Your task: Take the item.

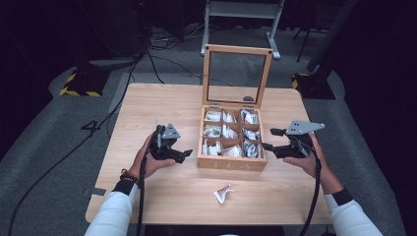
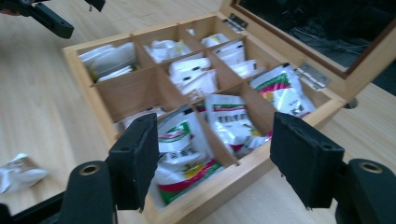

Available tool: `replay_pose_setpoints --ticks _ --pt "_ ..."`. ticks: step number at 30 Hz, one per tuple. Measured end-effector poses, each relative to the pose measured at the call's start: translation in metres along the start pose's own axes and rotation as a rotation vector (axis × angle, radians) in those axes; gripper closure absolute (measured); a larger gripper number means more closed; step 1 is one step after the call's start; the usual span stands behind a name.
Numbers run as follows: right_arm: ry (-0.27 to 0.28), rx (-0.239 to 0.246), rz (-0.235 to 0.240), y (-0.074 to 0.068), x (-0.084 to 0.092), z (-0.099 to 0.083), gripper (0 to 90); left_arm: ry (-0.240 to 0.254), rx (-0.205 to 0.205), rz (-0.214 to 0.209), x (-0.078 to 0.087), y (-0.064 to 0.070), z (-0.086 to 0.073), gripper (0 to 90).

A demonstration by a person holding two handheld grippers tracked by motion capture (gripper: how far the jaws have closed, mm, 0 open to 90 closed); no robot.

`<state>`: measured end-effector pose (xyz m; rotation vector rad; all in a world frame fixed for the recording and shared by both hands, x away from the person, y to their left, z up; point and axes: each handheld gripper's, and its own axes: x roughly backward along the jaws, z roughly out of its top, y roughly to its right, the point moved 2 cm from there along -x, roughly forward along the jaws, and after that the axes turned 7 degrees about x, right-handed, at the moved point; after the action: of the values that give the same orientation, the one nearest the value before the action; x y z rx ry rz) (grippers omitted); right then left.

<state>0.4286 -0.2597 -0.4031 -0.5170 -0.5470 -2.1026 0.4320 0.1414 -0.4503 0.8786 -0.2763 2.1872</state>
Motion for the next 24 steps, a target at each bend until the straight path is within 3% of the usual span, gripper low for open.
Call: replay_pose_setpoints --ticks 7,11,15,22,24 --pt "-0.058 -0.047 -0.066 0.026 -0.016 0.011 28.4 0.030 -0.010 0.027 -0.012 -0.013 0.031 19.6" --pt "-0.055 -0.060 -0.093 0.041 -0.025 0.019 28.1 0.045 0.030 0.039 -0.020 -0.026 0.054 19.6" --pt "-0.030 -0.121 -0.098 0.058 -0.030 0.023 28.2 0.067 0.082 0.035 -0.026 -0.035 0.070 19.5" --pt "-0.031 -0.193 -0.125 0.087 -0.046 0.030 28.6 0.079 0.120 0.055 -0.039 -0.049 0.097 19.3" --pt "-0.020 -0.227 -0.126 0.094 -0.051 0.032 28.5 0.075 0.114 0.060 -0.043 -0.054 0.106 19.3"
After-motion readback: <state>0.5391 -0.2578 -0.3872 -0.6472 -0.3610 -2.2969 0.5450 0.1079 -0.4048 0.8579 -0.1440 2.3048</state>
